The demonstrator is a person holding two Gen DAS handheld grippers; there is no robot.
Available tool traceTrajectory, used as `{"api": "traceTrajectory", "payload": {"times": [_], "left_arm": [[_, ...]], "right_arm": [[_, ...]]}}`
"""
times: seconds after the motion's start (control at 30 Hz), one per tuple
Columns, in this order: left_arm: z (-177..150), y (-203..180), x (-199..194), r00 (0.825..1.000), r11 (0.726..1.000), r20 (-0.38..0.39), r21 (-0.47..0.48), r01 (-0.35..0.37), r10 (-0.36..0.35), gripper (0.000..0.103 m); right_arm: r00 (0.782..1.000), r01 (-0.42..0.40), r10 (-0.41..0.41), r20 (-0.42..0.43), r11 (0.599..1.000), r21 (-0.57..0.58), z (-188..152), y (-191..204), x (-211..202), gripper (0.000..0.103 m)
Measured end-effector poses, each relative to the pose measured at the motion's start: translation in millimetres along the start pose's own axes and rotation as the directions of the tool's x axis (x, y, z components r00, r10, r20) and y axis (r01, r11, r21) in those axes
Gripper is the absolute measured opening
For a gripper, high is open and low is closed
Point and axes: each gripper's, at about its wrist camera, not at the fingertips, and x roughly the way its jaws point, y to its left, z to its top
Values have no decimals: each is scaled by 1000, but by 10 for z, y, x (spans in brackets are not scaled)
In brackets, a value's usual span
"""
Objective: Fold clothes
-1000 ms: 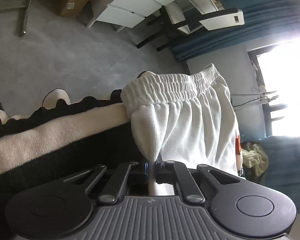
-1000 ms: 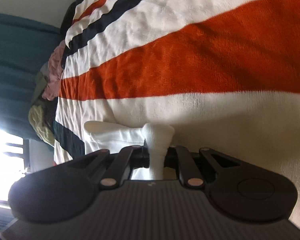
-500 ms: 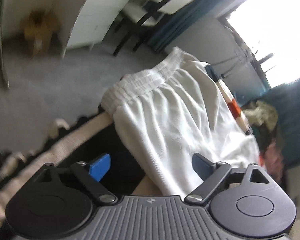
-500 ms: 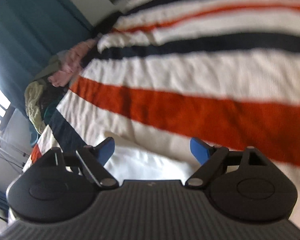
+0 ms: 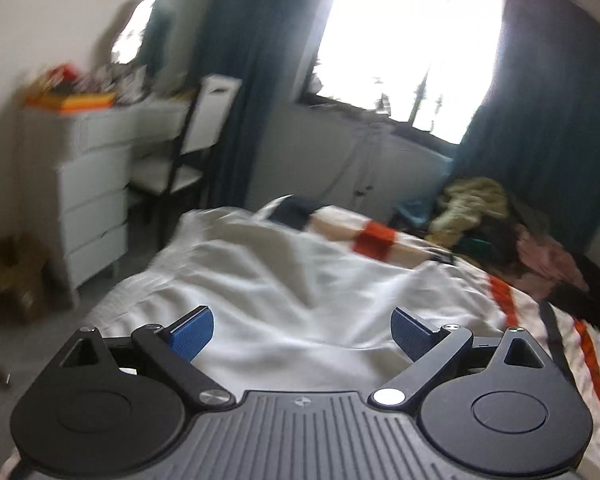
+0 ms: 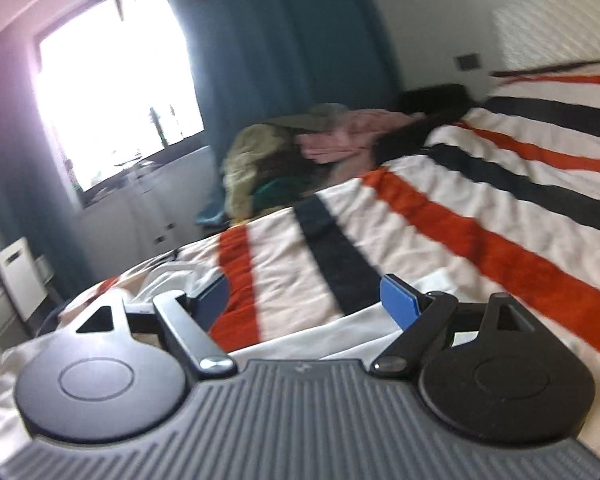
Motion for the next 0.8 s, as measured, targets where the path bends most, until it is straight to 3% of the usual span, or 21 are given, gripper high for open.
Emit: {"api": "traceTrajectory", "payload": {"times": [0.2, 0.33, 0.5, 0.57, 0.8], "left_arm": [[-169, -898, 139, 993, 984, -25, 135, 121, -118, 97], [-346, -1264, 298, 985, 972, -29, 161, 171, -169, 97], [-748, -1426, 637, 979, 960, -67, 195, 203, -193, 97], [-892, -1466, 746, 982, 955, -106, 236, 179, -157, 96], [-1055, -1429, 847, 976, 951, -167, 251, 181, -142, 96]], "right_arm": [[999, -53, 54, 7, 995, -88, -151, 344, -90, 85], [997, -64, 68, 30, 990, -125, -250, 497, -107, 85], [996, -60, 69, 52, 985, -161, -379, 649, -75, 85], [997, -48, 57, 50, 985, -163, -433, 668, -11, 85], [998, -43, 50, 40, 985, -166, -517, 711, 67, 85]]}}
